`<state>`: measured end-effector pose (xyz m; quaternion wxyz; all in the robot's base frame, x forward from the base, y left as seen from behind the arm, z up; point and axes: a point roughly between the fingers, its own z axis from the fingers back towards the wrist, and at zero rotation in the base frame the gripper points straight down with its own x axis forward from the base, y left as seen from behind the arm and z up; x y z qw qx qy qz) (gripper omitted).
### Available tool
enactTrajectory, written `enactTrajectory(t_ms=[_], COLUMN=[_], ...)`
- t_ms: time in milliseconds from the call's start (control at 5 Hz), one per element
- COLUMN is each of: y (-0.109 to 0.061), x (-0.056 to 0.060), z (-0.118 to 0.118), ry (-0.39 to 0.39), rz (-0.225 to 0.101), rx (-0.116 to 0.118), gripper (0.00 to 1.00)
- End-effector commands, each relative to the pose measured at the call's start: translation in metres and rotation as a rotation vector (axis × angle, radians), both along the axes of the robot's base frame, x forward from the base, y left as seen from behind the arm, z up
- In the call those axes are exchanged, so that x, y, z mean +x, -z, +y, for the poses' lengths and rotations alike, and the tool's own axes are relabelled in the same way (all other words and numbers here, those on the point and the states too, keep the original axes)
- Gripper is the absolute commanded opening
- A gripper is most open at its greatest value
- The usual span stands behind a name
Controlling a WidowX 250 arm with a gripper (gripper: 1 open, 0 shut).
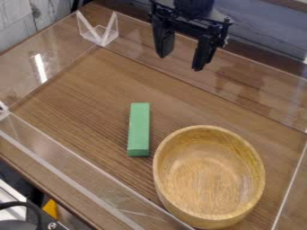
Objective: Put the green block in the brown bowl
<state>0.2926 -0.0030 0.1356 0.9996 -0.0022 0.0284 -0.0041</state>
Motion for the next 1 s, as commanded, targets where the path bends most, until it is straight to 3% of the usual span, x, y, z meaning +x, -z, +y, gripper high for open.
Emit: enactTrajectory(t_ms=[0, 200, 400, 600, 800], y=[0.003, 0.017, 0.034, 0.048, 0.057], x=[-0.006, -0.031, -0.065, -0.091, -0.092], z=[0.003, 0.012, 0.036, 0.053, 0.042], ry=[-0.044, -0.115, -0.205, -0.344, -0.388], rz=[0.007, 0.042, 0.047, 0.009, -0.016], rx=[-0.003, -0.010, -0.011, -0.013, -0.018], gripper=[1.00, 1.00, 1.00, 1.00, 1.00])
